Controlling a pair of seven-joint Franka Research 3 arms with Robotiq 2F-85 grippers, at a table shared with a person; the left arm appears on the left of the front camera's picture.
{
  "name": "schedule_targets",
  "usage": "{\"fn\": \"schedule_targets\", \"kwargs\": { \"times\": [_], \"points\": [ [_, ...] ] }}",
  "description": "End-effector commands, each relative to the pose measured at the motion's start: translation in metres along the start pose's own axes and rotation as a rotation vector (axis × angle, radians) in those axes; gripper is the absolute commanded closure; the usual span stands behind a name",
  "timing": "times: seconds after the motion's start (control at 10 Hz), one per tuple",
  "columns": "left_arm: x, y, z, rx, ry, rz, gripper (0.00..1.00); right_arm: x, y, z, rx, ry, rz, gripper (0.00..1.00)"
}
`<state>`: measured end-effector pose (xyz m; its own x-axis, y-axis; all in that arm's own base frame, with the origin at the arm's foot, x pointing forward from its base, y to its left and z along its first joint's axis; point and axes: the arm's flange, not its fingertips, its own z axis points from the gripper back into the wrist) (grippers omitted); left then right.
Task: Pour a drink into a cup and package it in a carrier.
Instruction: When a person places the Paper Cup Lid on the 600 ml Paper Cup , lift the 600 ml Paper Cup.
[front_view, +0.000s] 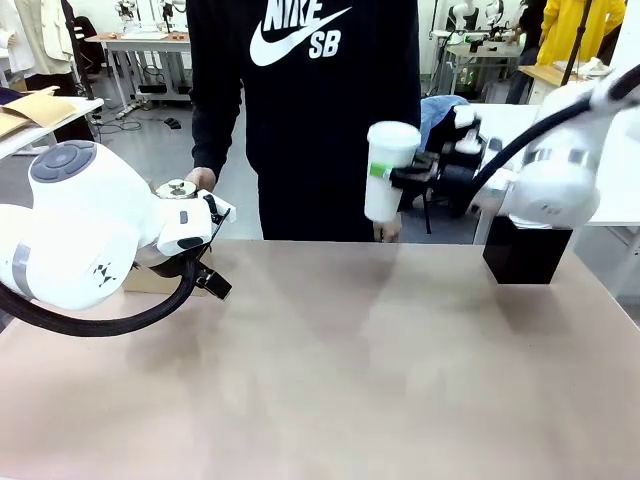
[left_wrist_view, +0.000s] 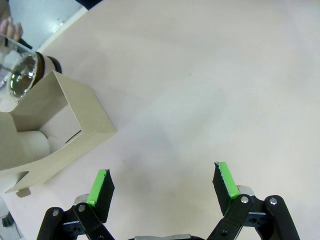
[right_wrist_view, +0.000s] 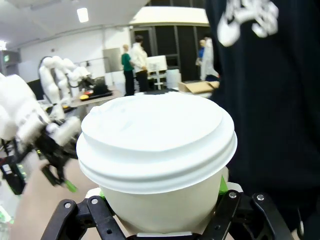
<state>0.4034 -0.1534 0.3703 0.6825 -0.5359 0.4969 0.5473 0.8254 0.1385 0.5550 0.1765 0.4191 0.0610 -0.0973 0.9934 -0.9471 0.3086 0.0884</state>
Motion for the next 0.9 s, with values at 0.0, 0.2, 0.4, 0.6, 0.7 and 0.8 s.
{"fn": "schedule_targets", "kwargs": {
  "times": [0.0,0.2,0.4,0.6,0.7,0.8],
  "points": [
    [-0.001,0.001,0.000,-0.001,-0.001,0.003,0.00,0.072,0.044,0.016,0.021,0.049,0.004,0.19],
    [-0.001,0.001,0.000,-0.001,-0.001,0.003,0.00,0.126,0.079,0.029,0.027,0.074,0.024,0.19],
    [-0.001,0.001,0.000,-0.001,-0.001,0.003,0.00,0.147,0.088,0.032,0.006,0.098,0.017,0.19],
    [-0.001,0.001,0.000,-0.001,-0.001,0.003,0.00,0.149,0.082,0.014,0.005,0.091,-0.050,0.19],
    [-0.001,0.001,0.000,-0.001,-0.001,0.003,0.00,0.155,0.093,0.032,0.020,0.070,0.041,0.19],
    [-0.001,0.001,0.000,-0.001,-0.001,0.003,0.00,0.155,0.093,0.032,0.020,0.070,0.041,0.19]
  ]
}}
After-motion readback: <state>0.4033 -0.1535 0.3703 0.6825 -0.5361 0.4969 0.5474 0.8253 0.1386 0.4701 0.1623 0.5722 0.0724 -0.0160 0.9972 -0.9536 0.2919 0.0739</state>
